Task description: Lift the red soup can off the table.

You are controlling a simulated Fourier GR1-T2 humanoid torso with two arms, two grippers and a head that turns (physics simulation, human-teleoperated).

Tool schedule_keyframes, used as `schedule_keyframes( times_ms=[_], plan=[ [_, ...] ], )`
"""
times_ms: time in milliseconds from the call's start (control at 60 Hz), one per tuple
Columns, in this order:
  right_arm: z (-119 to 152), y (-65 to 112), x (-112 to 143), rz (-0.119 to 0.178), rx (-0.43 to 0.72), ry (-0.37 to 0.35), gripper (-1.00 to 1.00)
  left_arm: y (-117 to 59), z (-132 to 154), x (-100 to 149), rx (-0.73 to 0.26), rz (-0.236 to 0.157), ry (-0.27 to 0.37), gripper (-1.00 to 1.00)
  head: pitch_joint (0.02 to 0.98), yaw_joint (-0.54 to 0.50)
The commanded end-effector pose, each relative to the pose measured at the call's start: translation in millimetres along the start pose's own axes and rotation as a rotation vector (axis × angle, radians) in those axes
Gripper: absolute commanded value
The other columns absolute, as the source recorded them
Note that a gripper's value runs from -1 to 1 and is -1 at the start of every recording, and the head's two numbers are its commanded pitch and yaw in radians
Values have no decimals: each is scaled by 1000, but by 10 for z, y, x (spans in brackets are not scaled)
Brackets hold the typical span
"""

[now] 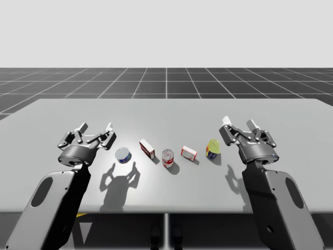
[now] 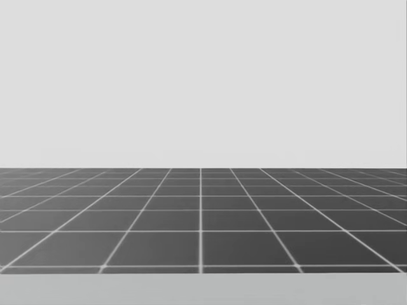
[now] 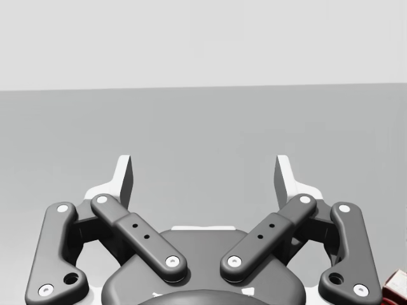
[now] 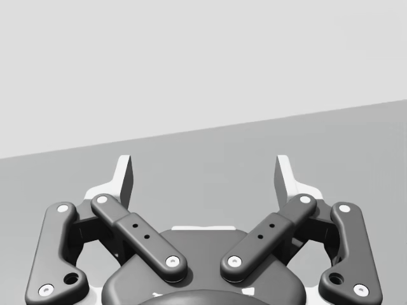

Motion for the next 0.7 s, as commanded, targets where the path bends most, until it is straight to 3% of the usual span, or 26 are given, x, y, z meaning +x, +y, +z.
schedule_keyframes(
  times_ms=[17, 200, 700],
  plan=[
    [37, 21, -4, -3, -15, 12, -1000, -3, 2, -4, -6, 4, 4, -1000, 93, -10],
    [13, 13, -2, -8, 25, 35, -1000, 3, 1, -5, -4, 5, 4, -1000, 153, -14],
    [2, 18, 15, 20, 6, 21, -1000, 2, -6, -8, -9, -5, 10, -1000, 613, -4]
  ],
)
